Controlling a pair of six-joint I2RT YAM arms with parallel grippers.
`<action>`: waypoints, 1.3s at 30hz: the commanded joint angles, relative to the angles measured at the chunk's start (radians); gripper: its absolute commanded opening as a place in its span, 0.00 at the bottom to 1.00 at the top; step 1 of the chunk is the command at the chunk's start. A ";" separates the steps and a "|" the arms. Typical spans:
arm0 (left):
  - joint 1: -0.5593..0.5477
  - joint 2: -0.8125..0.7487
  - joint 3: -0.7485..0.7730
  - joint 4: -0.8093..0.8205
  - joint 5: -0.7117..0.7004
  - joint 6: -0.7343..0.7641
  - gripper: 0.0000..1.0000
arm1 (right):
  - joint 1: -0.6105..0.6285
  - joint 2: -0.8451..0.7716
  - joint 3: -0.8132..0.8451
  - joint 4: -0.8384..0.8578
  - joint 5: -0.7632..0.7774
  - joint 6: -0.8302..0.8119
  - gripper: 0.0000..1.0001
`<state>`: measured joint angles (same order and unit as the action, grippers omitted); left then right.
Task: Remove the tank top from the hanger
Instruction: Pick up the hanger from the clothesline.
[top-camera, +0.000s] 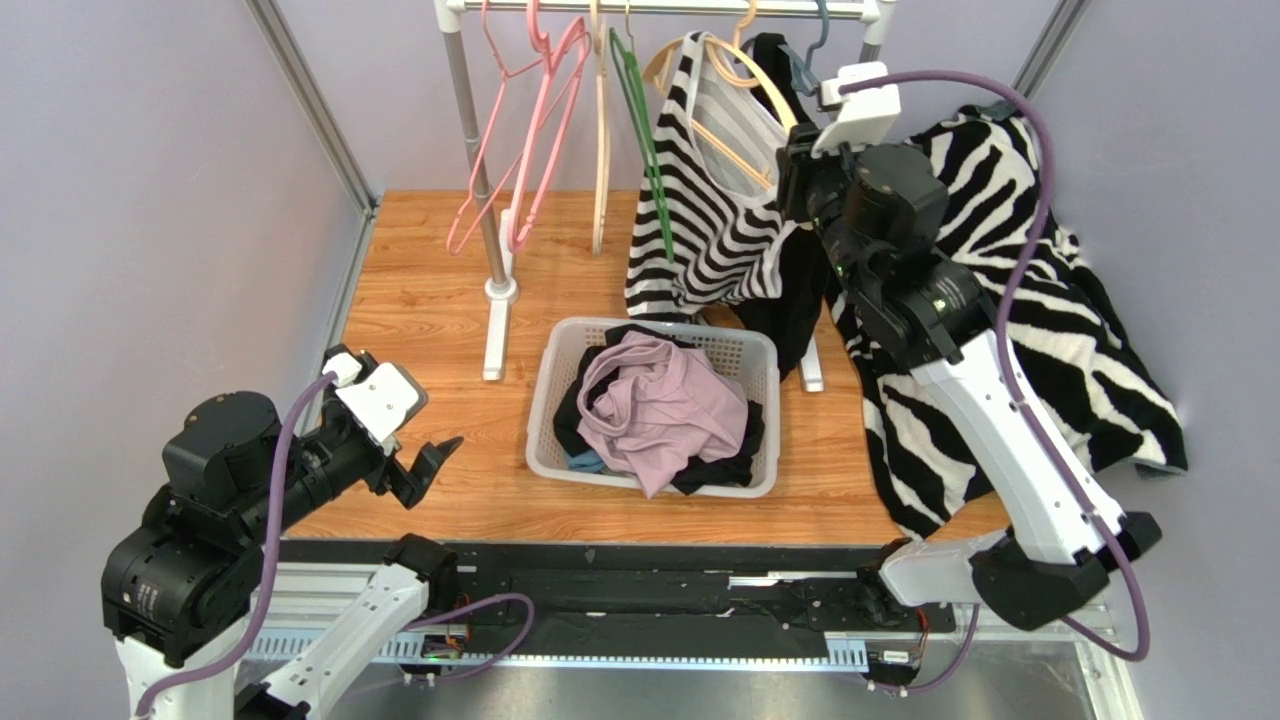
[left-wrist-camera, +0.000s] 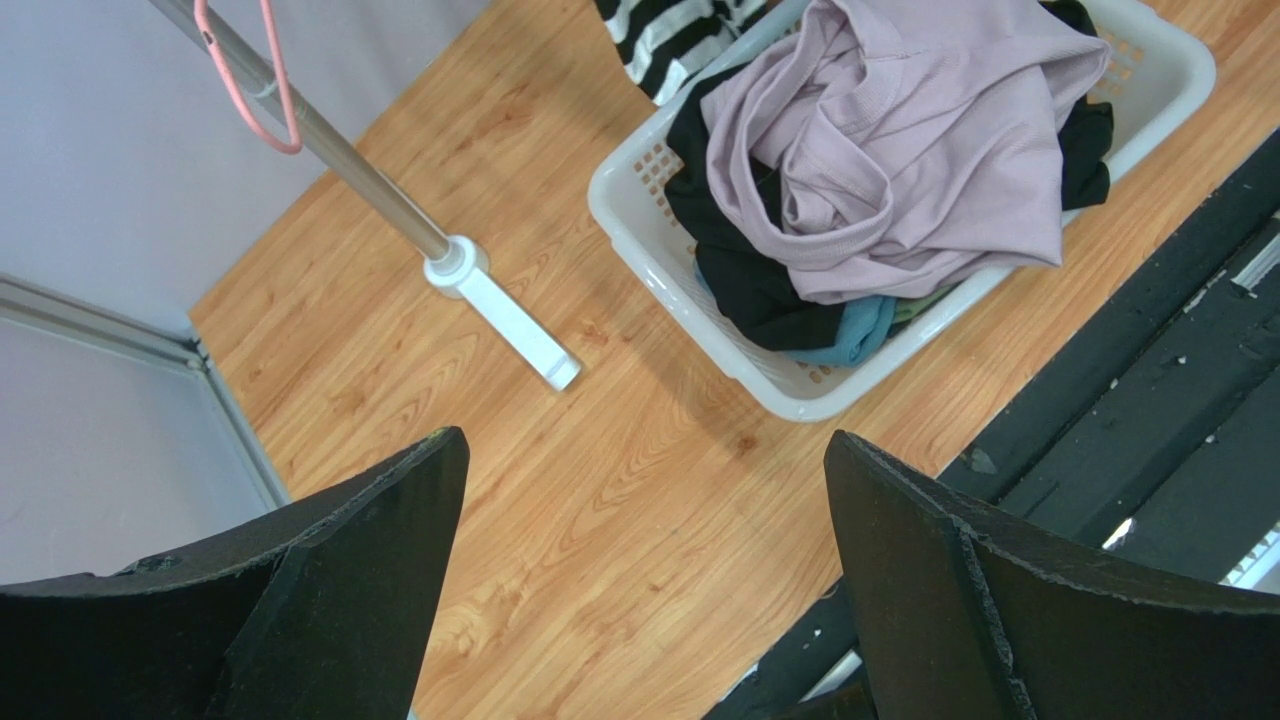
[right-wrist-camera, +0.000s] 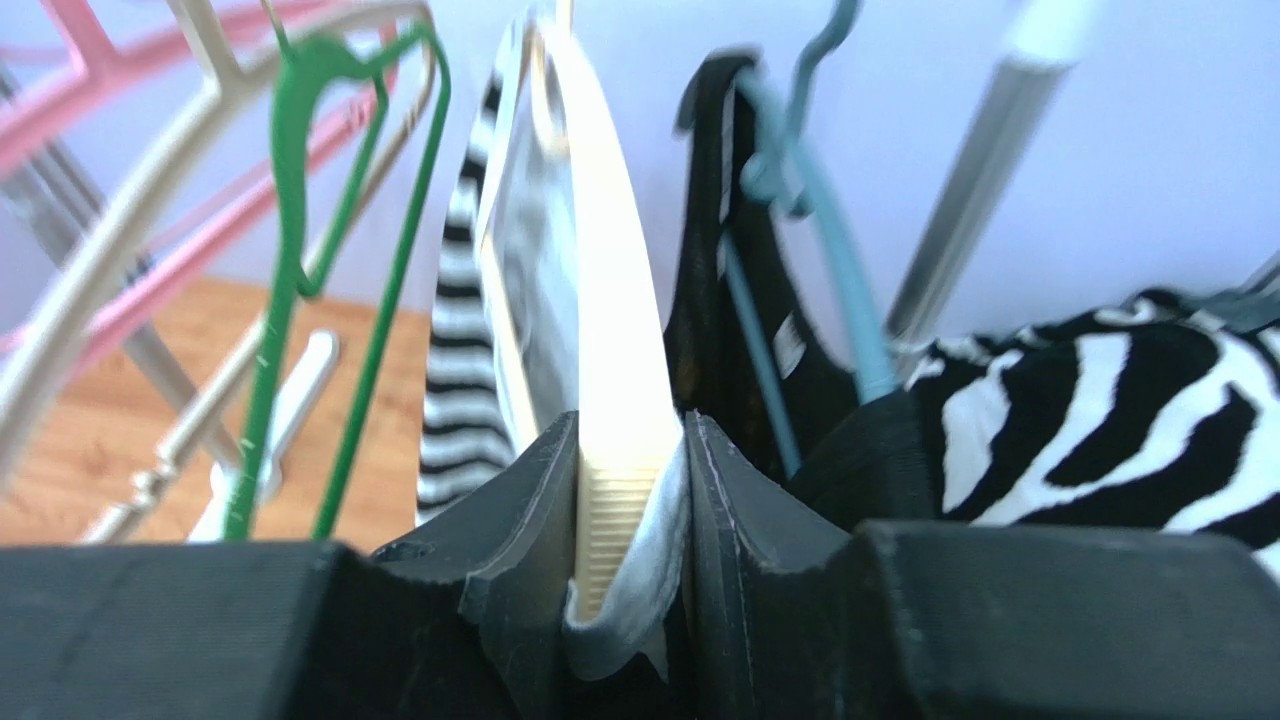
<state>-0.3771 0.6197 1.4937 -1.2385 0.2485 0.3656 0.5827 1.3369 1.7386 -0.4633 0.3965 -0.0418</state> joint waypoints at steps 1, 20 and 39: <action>0.009 -0.003 0.025 0.008 0.006 0.009 0.97 | 0.016 -0.100 -0.050 0.279 0.079 -0.069 0.00; 0.012 -0.008 0.033 0.007 0.002 0.018 0.97 | 0.020 0.128 0.142 -0.171 -0.148 0.063 0.30; 0.012 -0.011 0.042 0.002 0.006 0.015 0.97 | -0.001 0.192 0.214 -0.408 -0.289 0.129 0.56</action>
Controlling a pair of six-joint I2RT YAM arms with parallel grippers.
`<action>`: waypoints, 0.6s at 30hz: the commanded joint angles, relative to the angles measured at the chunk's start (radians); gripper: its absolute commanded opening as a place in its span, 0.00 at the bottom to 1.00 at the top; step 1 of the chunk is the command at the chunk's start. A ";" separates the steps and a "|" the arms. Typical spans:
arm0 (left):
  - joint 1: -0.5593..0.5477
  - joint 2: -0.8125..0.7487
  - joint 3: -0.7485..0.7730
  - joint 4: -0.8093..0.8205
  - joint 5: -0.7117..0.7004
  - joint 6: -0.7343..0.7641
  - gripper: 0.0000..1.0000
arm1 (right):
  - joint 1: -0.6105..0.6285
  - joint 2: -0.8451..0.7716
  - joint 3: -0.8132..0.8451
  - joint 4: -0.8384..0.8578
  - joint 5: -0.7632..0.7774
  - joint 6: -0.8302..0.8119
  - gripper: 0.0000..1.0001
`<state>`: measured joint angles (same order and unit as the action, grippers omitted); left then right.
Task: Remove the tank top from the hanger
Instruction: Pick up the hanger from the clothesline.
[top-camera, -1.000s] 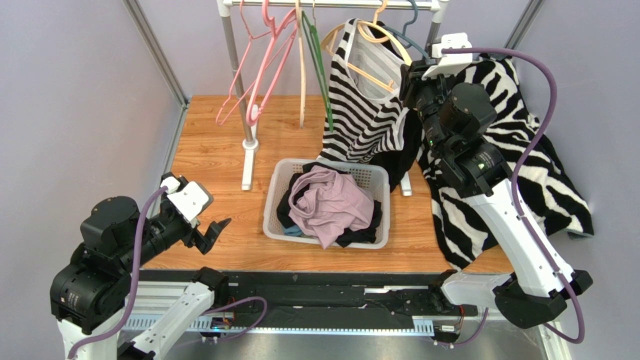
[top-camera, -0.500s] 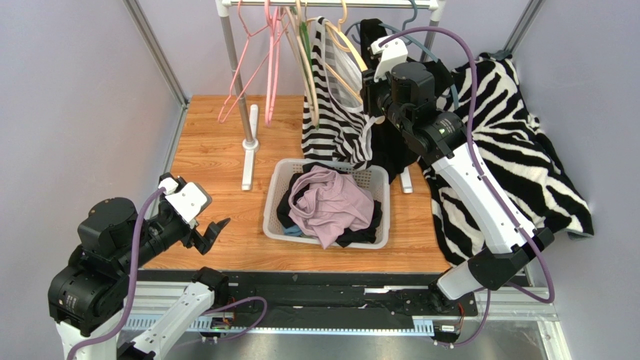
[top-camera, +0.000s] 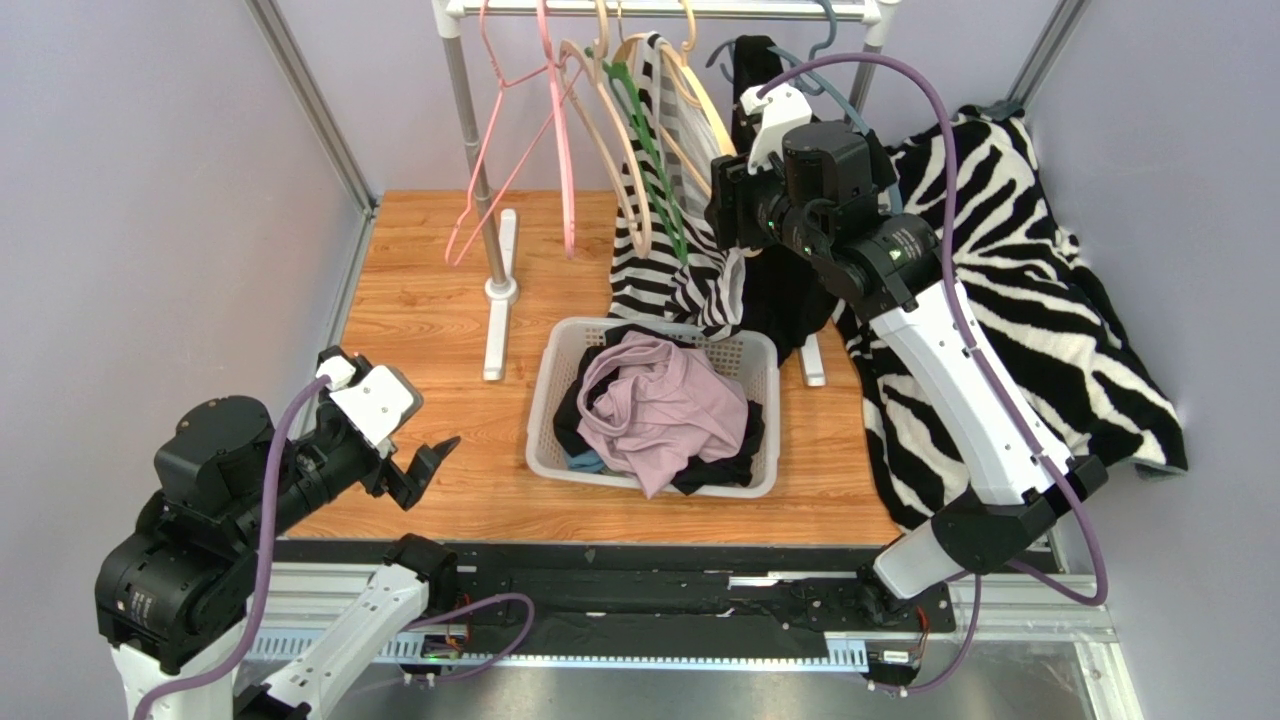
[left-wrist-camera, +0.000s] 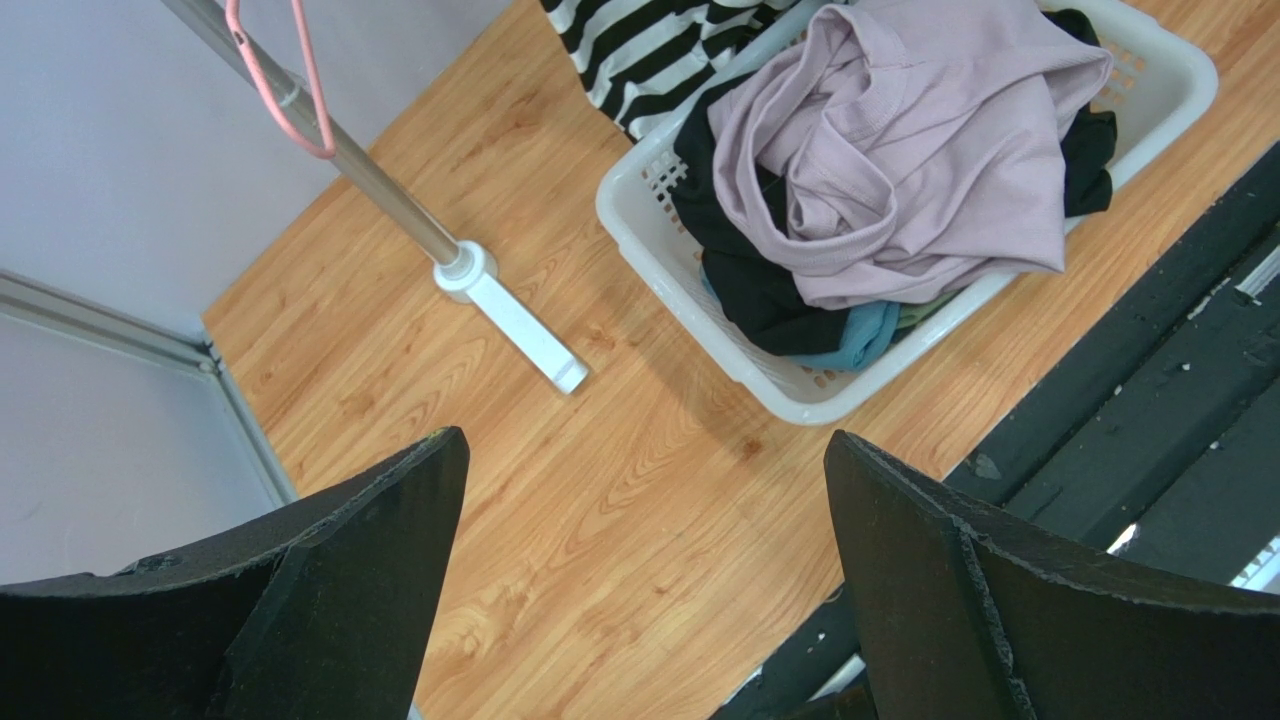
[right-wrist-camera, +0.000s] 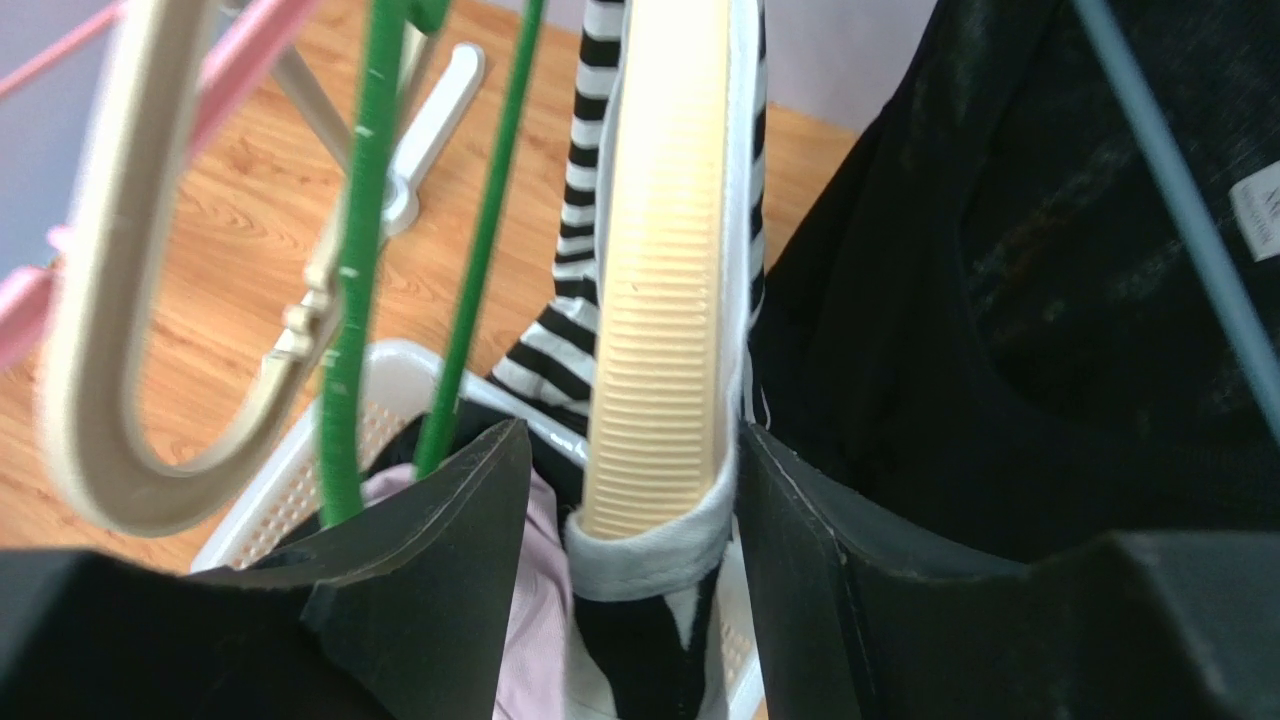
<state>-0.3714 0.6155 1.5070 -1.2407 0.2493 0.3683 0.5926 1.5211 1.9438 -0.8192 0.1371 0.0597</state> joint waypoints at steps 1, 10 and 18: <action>0.006 -0.007 0.028 0.004 0.005 0.012 0.97 | -0.010 0.014 0.017 -0.070 -0.031 0.028 0.56; 0.011 -0.011 0.025 0.006 0.008 0.011 0.97 | -0.016 0.145 0.228 -0.230 -0.053 0.038 0.24; 0.011 -0.019 0.018 0.003 -0.001 0.017 0.97 | -0.016 0.148 0.277 -0.206 -0.028 0.042 0.00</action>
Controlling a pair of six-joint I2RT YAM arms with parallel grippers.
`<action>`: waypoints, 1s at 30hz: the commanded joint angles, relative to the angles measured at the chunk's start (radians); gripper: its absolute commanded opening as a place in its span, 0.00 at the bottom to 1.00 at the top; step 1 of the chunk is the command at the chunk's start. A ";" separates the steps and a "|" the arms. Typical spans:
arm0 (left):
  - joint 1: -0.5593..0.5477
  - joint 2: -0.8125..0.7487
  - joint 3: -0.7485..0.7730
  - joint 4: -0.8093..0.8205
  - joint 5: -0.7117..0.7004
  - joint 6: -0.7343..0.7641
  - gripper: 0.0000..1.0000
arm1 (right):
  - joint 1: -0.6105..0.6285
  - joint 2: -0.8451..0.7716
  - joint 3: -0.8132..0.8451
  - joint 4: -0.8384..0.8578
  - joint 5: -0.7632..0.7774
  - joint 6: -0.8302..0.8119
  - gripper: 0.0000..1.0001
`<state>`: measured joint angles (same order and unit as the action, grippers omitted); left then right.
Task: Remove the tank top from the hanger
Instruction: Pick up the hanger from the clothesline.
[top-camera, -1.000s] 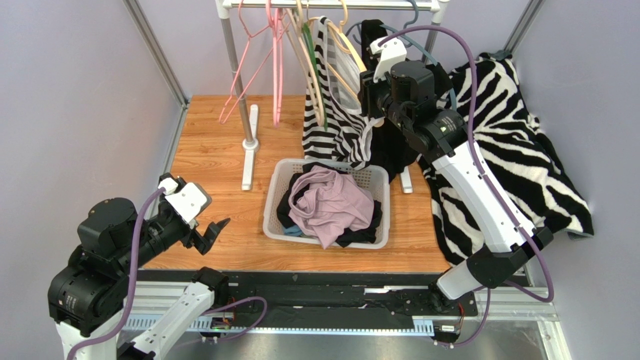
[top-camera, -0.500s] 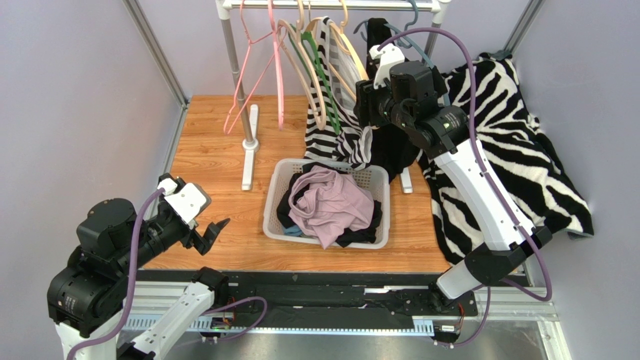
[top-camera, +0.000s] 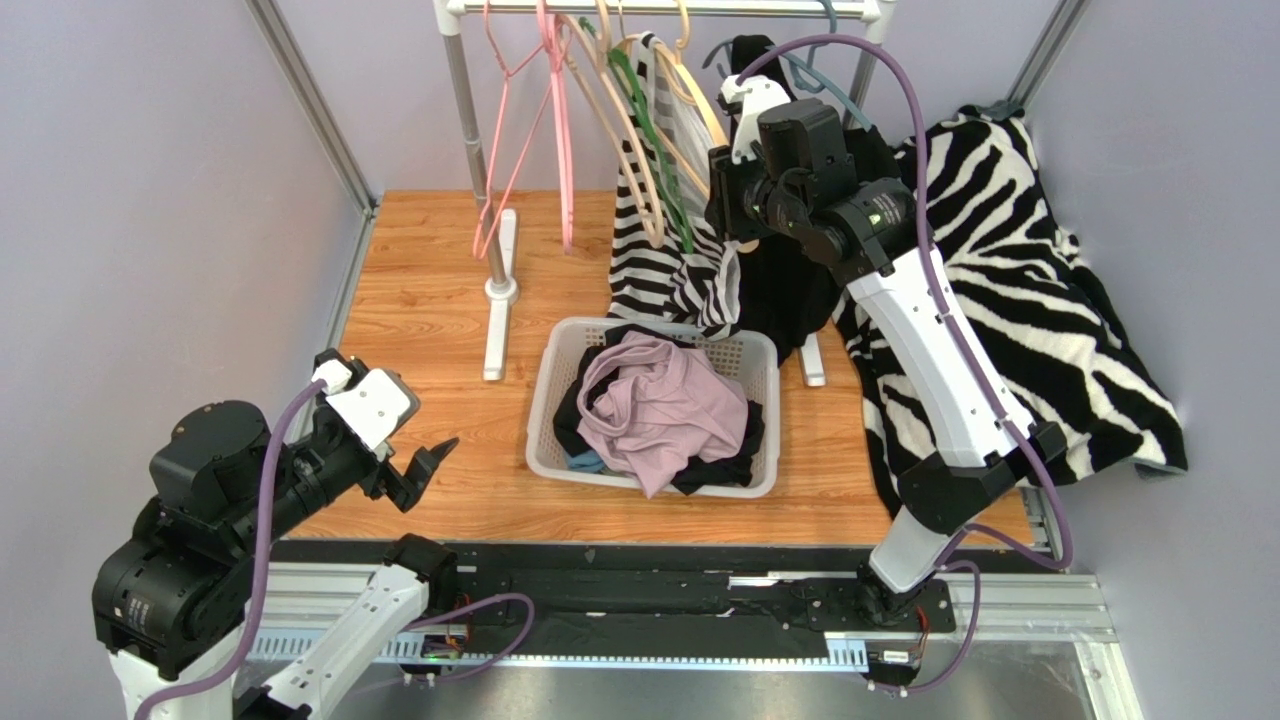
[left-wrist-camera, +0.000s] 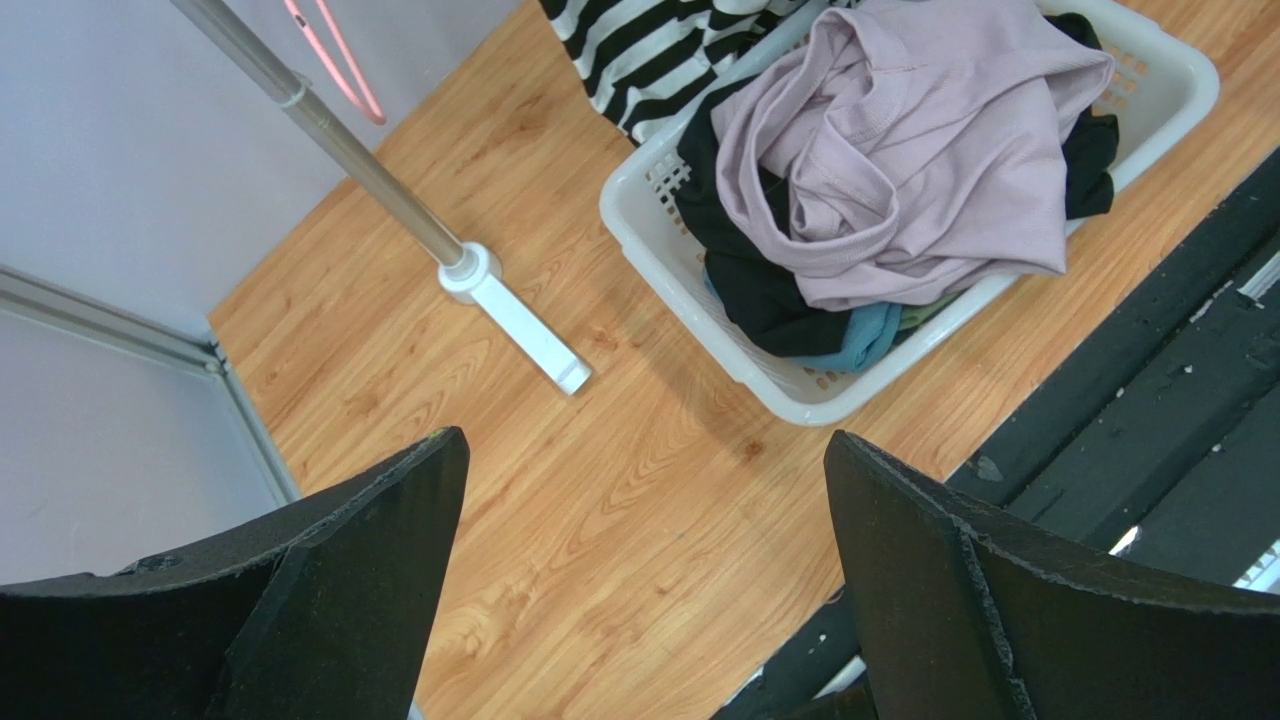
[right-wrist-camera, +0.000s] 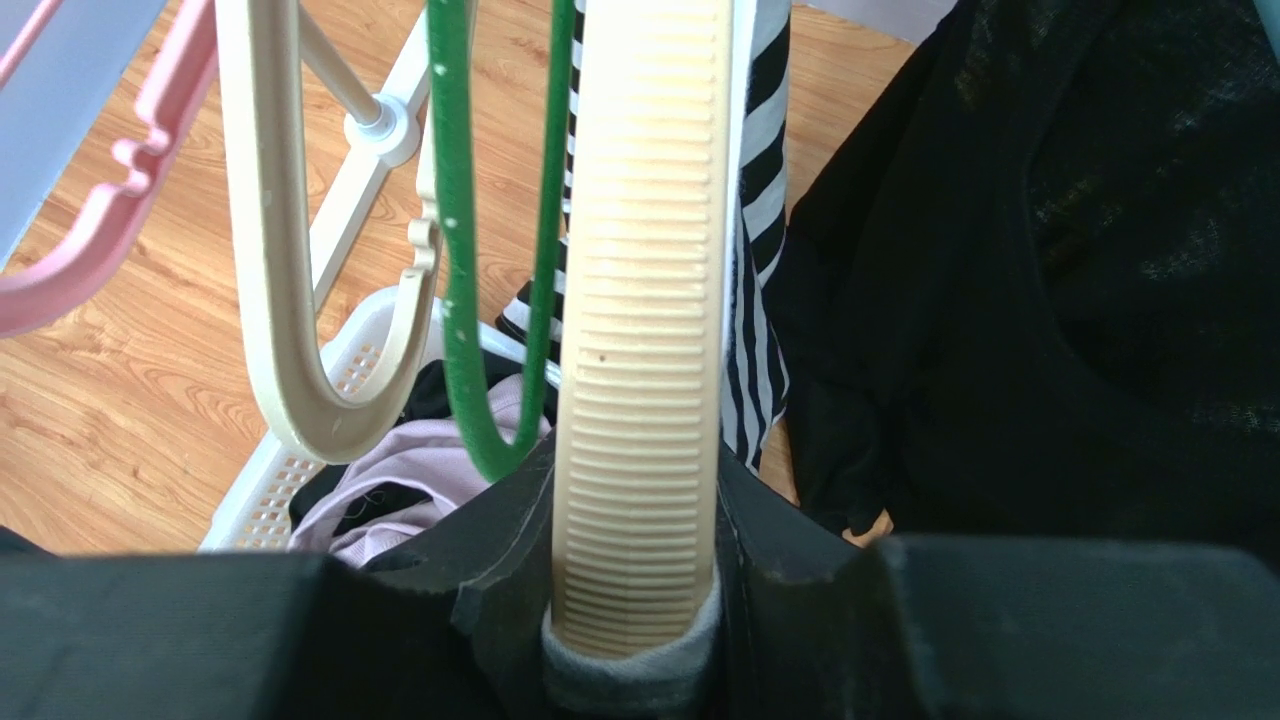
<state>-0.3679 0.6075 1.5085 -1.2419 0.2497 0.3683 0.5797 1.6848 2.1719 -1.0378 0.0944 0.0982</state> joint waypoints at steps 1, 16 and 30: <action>0.007 -0.012 0.015 0.005 0.000 0.017 0.97 | -0.003 -0.031 0.042 0.034 0.025 -0.003 0.00; 0.009 -0.014 0.021 0.004 -0.006 0.015 0.97 | -0.001 -0.280 -0.376 0.659 0.203 -0.147 0.00; 0.009 -0.026 0.006 0.004 -0.009 0.020 0.97 | -0.003 -0.135 -0.147 0.272 0.097 -0.057 0.00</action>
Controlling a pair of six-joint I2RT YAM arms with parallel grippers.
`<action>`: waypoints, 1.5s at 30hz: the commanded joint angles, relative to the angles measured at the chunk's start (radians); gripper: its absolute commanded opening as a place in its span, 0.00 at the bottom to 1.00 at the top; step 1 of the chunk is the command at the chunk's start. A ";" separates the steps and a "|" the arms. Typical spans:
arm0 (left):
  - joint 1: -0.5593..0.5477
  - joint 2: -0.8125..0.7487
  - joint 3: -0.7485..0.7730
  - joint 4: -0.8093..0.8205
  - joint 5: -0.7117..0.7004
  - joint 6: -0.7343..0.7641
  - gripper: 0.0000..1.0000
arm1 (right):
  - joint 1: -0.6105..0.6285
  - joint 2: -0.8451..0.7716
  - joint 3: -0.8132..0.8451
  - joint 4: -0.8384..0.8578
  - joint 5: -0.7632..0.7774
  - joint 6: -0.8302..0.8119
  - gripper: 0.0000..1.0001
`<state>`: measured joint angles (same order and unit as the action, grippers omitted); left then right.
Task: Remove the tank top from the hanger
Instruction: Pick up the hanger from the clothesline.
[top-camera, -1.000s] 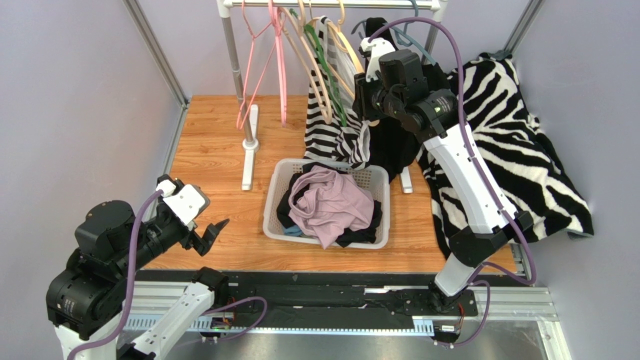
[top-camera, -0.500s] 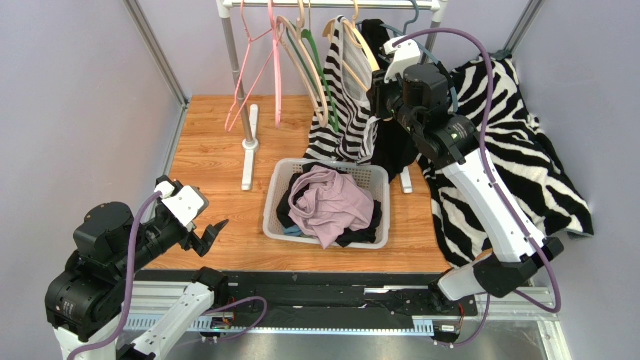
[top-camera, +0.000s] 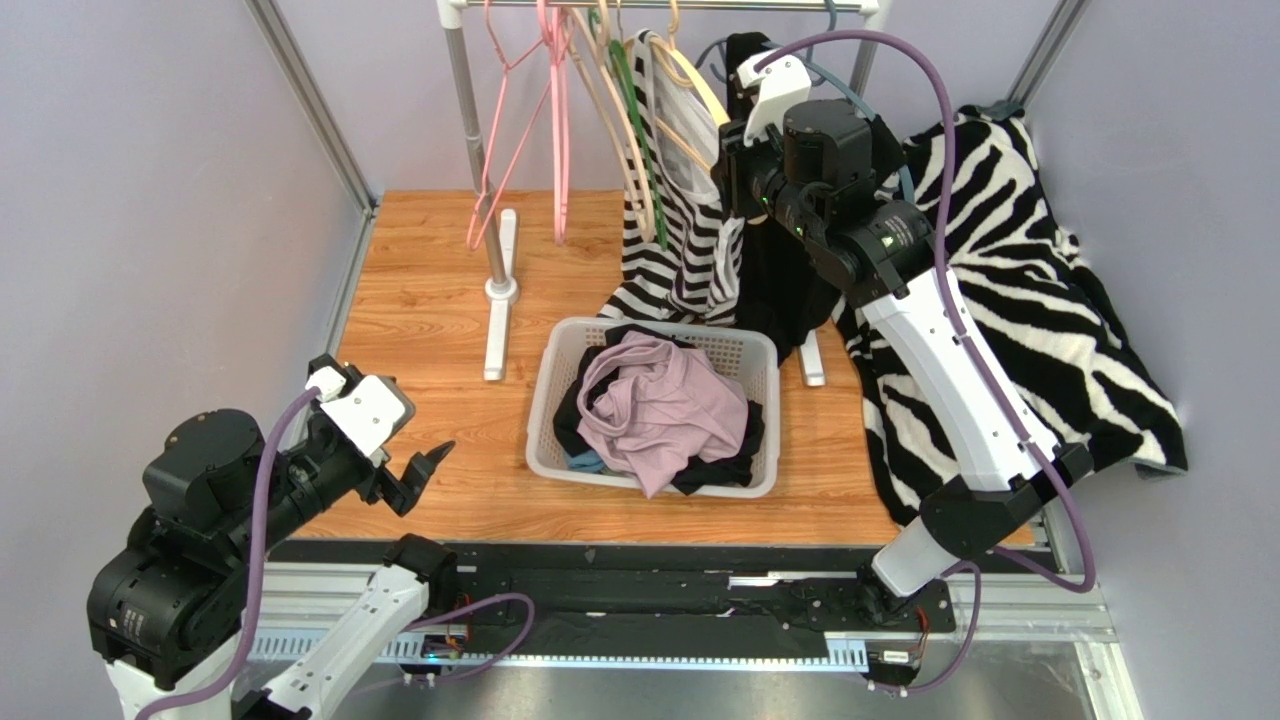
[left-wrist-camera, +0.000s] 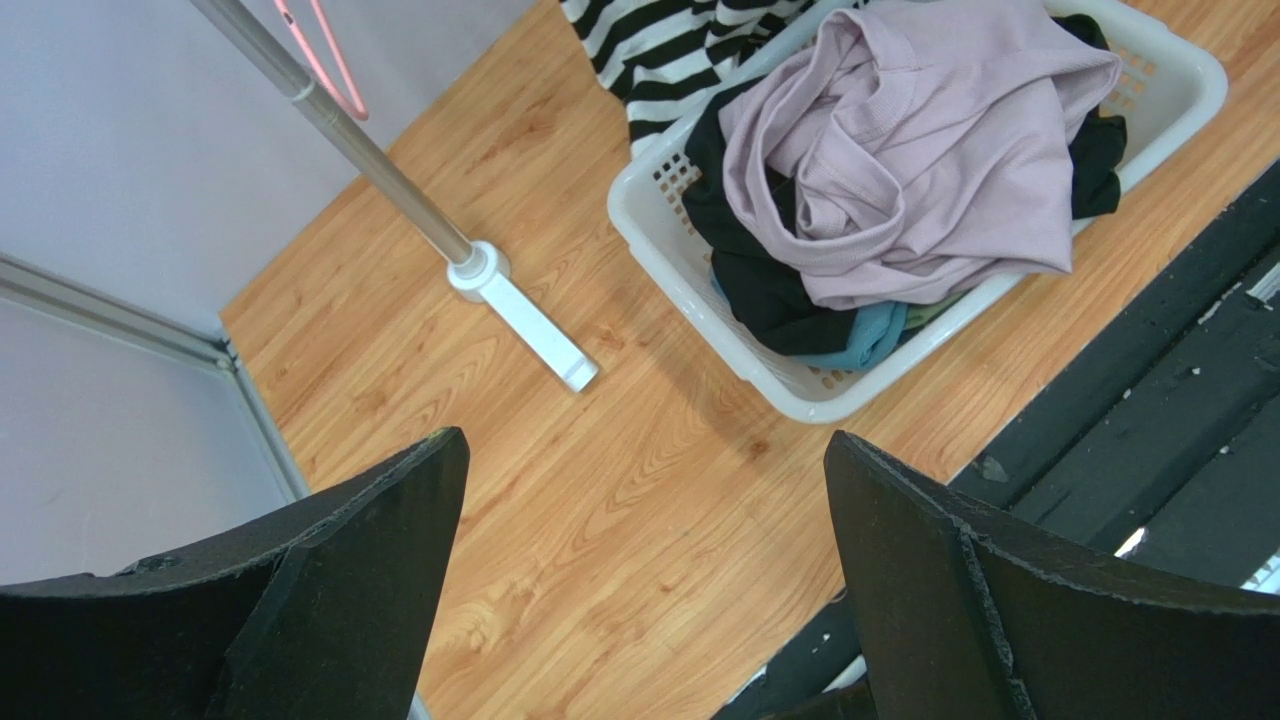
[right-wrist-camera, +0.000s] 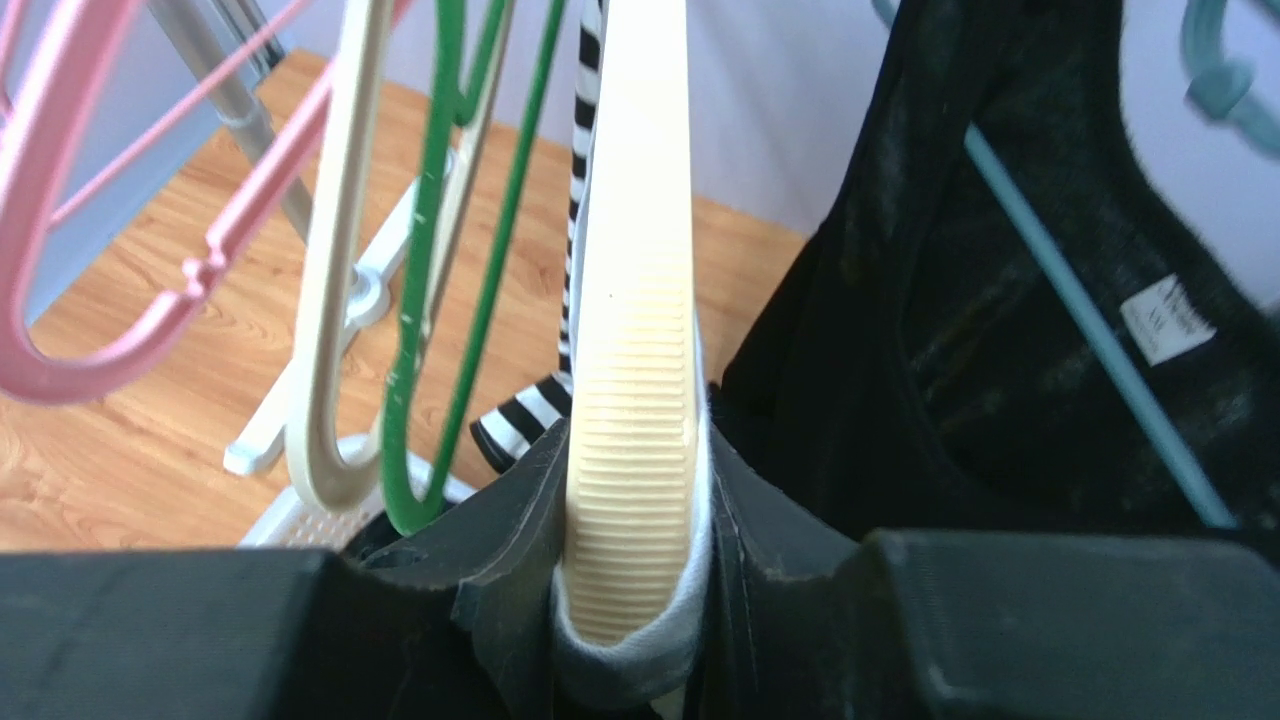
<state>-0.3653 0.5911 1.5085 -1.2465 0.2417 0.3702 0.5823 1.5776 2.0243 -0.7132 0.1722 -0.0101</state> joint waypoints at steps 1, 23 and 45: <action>0.006 -0.010 0.004 0.010 -0.001 0.019 0.97 | -0.004 -0.050 -0.063 -0.030 0.015 0.061 0.00; 0.009 -0.014 -0.016 0.012 -0.007 0.024 0.97 | -0.042 0.237 0.409 -0.462 -0.186 0.113 0.54; 0.017 -0.031 -0.030 0.015 -0.010 0.019 0.97 | -0.042 0.190 0.361 -0.238 -0.013 0.130 0.00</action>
<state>-0.3614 0.5781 1.4788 -1.2457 0.2367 0.3729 0.5400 1.8465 2.4237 -1.1755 0.0818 0.1120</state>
